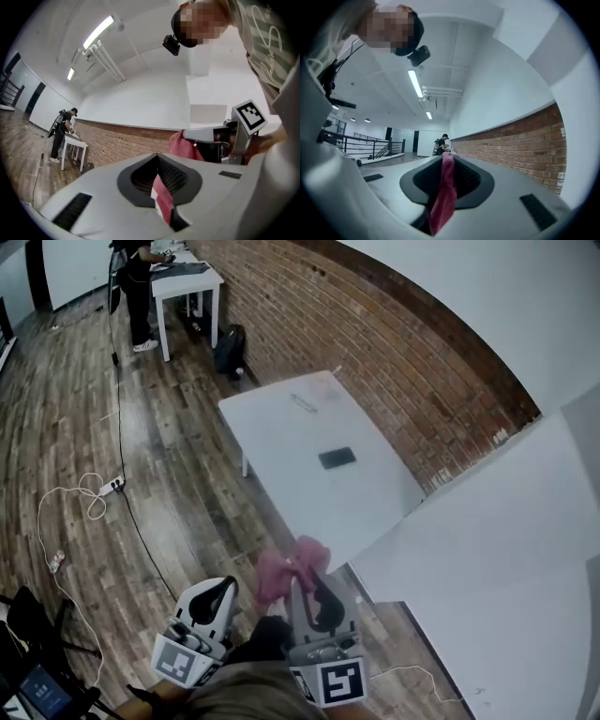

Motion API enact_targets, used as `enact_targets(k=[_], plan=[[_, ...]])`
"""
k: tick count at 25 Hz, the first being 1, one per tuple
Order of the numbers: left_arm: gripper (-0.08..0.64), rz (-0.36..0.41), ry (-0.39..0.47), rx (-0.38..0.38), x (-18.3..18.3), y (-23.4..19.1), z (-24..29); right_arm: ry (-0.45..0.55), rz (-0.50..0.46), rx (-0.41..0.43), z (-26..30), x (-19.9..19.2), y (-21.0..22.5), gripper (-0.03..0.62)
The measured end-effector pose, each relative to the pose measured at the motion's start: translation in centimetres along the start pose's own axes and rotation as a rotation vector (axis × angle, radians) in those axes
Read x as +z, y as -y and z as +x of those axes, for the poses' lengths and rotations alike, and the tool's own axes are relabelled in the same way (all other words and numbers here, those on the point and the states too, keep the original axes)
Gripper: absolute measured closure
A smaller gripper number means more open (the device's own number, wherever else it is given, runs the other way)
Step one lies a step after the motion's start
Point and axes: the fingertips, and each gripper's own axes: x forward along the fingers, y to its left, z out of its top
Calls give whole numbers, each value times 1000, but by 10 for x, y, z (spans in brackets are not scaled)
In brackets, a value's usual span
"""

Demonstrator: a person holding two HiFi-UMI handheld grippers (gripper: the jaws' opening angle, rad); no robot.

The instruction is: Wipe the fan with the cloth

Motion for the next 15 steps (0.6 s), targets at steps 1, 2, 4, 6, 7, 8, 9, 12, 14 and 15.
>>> enact_targets(k=[1, 2, 4, 6, 7, 8, 9, 12, 14, 15], plan=[[560, -7, -13, 2, 5, -16, -10, -16, 5, 1, 2, -1, -22, 509], [560, -19, -20, 2, 10, -31, -17, -31, 18, 0, 5, -2, -40, 510], [560, -45, -26, -5, 19, -60, -21, -54, 28, -13, 16, -5, -65, 511], [560, -68, -35, -16, 27, -85, -15, -80, 24, -41, 33, -12, -78, 510], [560, -64, -34, -15, 31, -101, -12, -94, 21, -61, 43, -16, -83, 510], [560, -44, -29, -11, 34, -119, -8, -106, 18, -86, 55, -20, -87, 510], [560, -19, -24, -12, 37, -137, -1, -112, 18, -115, 69, -24, -87, 510], [560, 77, -24, -73, 48, -179, 33, -102, 15, -218, 111, -27, -80, 511], [560, 162, -37, -139, 55, -201, 57, -95, -8, -288, 141, -27, -74, 511], [560, 176, -49, -173, 59, -211, 67, -94, -13, -317, 156, -27, -74, 511]])
